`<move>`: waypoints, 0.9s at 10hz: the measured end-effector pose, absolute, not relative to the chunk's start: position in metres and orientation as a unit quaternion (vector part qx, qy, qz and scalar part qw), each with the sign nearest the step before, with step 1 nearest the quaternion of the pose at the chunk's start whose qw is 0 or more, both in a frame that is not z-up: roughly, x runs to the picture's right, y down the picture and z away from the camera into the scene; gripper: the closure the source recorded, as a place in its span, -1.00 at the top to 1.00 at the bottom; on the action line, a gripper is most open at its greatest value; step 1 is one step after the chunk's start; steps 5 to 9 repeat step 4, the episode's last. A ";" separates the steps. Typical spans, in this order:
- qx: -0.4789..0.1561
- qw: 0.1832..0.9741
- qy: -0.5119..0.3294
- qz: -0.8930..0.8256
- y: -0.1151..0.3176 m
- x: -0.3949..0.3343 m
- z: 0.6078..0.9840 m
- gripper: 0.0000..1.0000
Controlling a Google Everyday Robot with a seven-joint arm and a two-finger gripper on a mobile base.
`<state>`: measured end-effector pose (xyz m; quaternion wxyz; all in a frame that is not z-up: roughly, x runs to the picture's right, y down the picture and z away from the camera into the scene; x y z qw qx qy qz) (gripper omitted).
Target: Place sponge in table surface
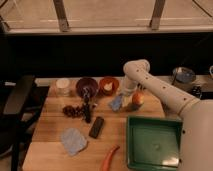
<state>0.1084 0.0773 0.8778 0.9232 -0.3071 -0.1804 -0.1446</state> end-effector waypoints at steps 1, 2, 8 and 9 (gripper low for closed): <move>-0.305 0.923 -0.188 -0.143 0.081 0.106 0.881 0.60; -0.304 0.923 -0.189 -0.142 0.080 0.107 0.881 0.60; -0.305 0.922 -0.189 -0.143 0.081 0.105 0.881 0.60; -0.305 0.922 -0.189 -0.143 0.081 0.105 0.881 0.60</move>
